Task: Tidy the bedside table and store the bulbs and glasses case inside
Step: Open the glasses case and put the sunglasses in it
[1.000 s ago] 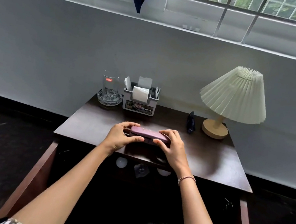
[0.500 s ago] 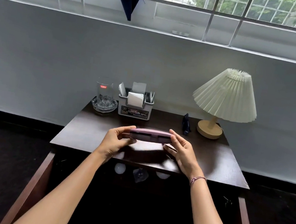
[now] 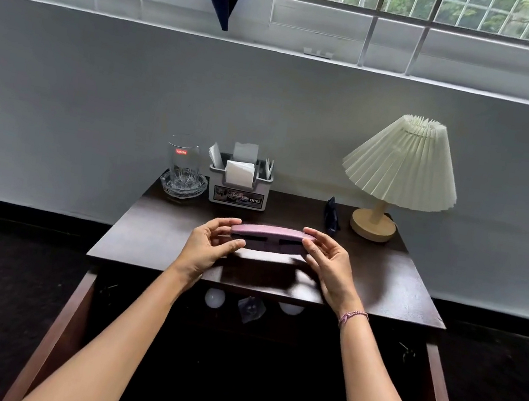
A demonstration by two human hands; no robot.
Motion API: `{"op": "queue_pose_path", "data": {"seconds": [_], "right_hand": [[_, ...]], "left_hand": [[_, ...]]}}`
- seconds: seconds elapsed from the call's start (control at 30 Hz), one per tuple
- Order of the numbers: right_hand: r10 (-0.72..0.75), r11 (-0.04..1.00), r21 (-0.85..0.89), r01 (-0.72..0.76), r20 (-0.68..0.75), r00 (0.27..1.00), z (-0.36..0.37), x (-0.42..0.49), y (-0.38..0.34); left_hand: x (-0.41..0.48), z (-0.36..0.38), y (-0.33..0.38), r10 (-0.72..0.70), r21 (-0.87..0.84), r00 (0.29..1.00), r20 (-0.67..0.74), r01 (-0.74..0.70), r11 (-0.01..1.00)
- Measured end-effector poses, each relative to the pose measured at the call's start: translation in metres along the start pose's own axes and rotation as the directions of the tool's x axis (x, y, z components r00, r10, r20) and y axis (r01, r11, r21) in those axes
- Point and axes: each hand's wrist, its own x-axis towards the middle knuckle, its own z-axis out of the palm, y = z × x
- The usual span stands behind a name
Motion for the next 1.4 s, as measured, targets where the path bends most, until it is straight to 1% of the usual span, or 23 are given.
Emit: {"op": "queue_pose_path", "data": {"seconds": [0.13, 0.27, 0.4, 0.57, 0.63, 0.7, 0.77, 0.83, 0.9, 0.97, 1.03, 1.1, 1.23, 1.33, 1.4], "right_hand": [[0.006, 1.000, 0.009, -0.006, -0.031, 1.000, 0.001, 0.001, -0.001], [-0.009, 1.000, 0.000, 0.009, -0.124, 0.992, 0.004, 0.002, -0.001], [-0.023, 0.990, -0.138, -0.014, -0.267, 0.963, 0.008, 0.008, 0.006], [-0.076, 0.936, -0.343, -0.076, -0.407, 0.910, 0.010, 0.016, 0.012], [-0.133, 0.896, -0.437, -0.078, -0.432, 0.892, 0.013, 0.018, 0.013], [-0.182, 0.830, -0.549, -0.102, -0.439, 0.880, 0.017, 0.020, 0.013], [-0.172, 0.808, -0.573, -0.141, -0.456, 0.873, 0.019, 0.024, 0.012], [-0.142, 0.843, -0.516, -0.152, -0.487, 0.861, 0.018, 0.029, 0.007], [-0.199, 0.844, -0.524, -0.118, -0.510, 0.837, 0.010, 0.033, 0.000], [-0.309, 0.785, -0.611, -0.103, -0.530, 0.790, -0.001, 0.038, -0.008], [-0.368, 0.728, -0.676, -0.117, -0.530, 0.764, -0.010, 0.045, -0.016], [-0.366, 0.682, -0.716, -0.147, -0.508, 0.780, -0.014, 0.051, -0.018], [-0.312, 0.569, -0.792, -0.220, -0.456, 0.834, -0.015, 0.059, -0.016], [-0.301, 0.489, -0.836, -0.248, -0.429, 0.851, -0.015, 0.063, -0.011], [-0.301, 0.464, -0.848, -0.256, -0.423, 0.855, -0.015, 0.065, -0.009]], "left_hand": [[0.000, -0.004, 0.001, 0.006, 0.000, 1.000, -0.007, -0.006, 1.000], [-0.002, -0.006, 0.002, -0.004, -0.045, 0.999, 0.053, 0.007, 0.999], [-0.002, -0.008, 0.002, 0.002, -0.020, 0.995, 0.100, 0.000, 1.000], [-0.004, -0.009, 0.003, 0.002, 0.010, 0.991, 0.133, -0.003, 1.000], [-0.004, -0.009, 0.003, -0.006, 0.019, 0.990, 0.139, 0.003, 1.000], [-0.003, -0.008, 0.002, -0.021, 0.035, 0.992, 0.127, 0.017, 0.999], [-0.003, -0.007, 0.001, -0.033, 0.039, 0.992, 0.119, 0.029, 0.999], [-0.002, -0.007, 0.002, -0.033, 0.040, 0.994, 0.107, 0.029, 0.999], [-0.001, -0.007, 0.001, -0.026, 0.034, 0.995, 0.092, 0.023, 0.999], [0.000, -0.007, 0.001, -0.026, 0.036, 0.996, 0.087, 0.023, 0.999], [0.001, -0.007, 0.000, -0.031, 0.040, 0.996, 0.081, 0.027, 0.999], [0.002, -0.007, -0.002, -0.040, 0.044, 0.996, 0.076, 0.037, 0.998], [0.002, -0.007, -0.002, -0.050, 0.049, 0.996, 0.077, 0.046, 0.998], [0.002, -0.007, -0.001, -0.059, 0.045, 0.995, 0.082, 0.056, 0.997], [0.002, -0.007, 0.000, -0.064, 0.045, 0.995, 0.080, 0.061, 0.997]]}}
